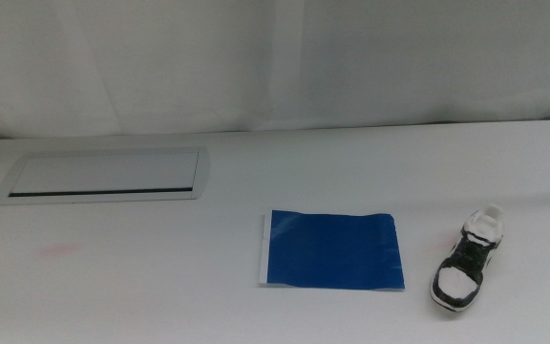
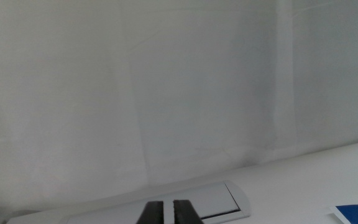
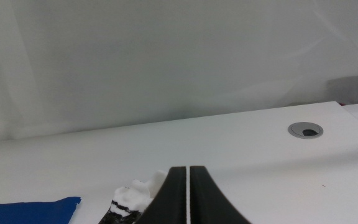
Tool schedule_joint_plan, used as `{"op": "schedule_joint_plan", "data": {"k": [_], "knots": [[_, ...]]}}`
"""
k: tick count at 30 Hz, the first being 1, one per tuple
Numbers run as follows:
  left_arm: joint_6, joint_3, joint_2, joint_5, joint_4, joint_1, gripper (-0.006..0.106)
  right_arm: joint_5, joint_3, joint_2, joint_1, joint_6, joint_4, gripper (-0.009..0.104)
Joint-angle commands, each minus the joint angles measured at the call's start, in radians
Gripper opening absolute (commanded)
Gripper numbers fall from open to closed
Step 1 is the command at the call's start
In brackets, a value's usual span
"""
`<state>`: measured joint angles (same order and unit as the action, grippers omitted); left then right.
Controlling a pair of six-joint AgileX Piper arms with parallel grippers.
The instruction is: Use one arm to grab the shoe from the table and place it on the mat.
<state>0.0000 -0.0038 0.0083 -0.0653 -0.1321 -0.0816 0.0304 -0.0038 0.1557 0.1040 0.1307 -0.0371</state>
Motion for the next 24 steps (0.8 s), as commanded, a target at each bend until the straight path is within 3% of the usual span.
{"op": "schedule_joint_plan", "data": {"k": [1, 4, 8, 10, 15, 19, 22, 24], "knots": [[-0.007, 0.041, -0.04, 0.009, 0.009, 0.003, -0.003, -0.007, 0.041, -0.003, -0.002, -0.001, -0.011, -0.002], [-0.007, 0.041, -0.04, 0.009, 0.009, 0.003, -0.003, -0.007, 0.041, -0.003, -0.002, 0.001, 0.004, -0.002], [-0.007, 0.041, -0.04, 0.009, 0.009, 0.003, -0.003, -0.03, 0.041, -0.003, -0.002, 0.0, 0.004, 0.011], [-0.007, 0.041, -0.04, 0.009, 0.009, 0.003, -0.003, -0.037, 0.041, -0.003, -0.002, 0.0, 0.004, 0.032], [-0.007, 0.041, -0.04, 0.009, 0.009, 0.003, -0.003, -0.045, 0.041, -0.003, -0.002, 0.0, 0.019, 0.102], [-0.007, 0.041, -0.04, 0.009, 0.009, 0.003, -0.003, -0.046, 0.041, -0.003, -0.002, 0.0, 0.052, 0.103], [-0.007, 0.041, -0.04, 0.009, 0.009, 0.003, -0.003, -0.042, 0.031, -0.003, -0.002, 0.004, 0.167, 0.103], [-0.007, 0.041, -0.04, 0.009, 0.009, 0.003, -0.003, -0.015, 0.011, -0.003, -0.002, 0.004, 0.199, 0.103]]}}
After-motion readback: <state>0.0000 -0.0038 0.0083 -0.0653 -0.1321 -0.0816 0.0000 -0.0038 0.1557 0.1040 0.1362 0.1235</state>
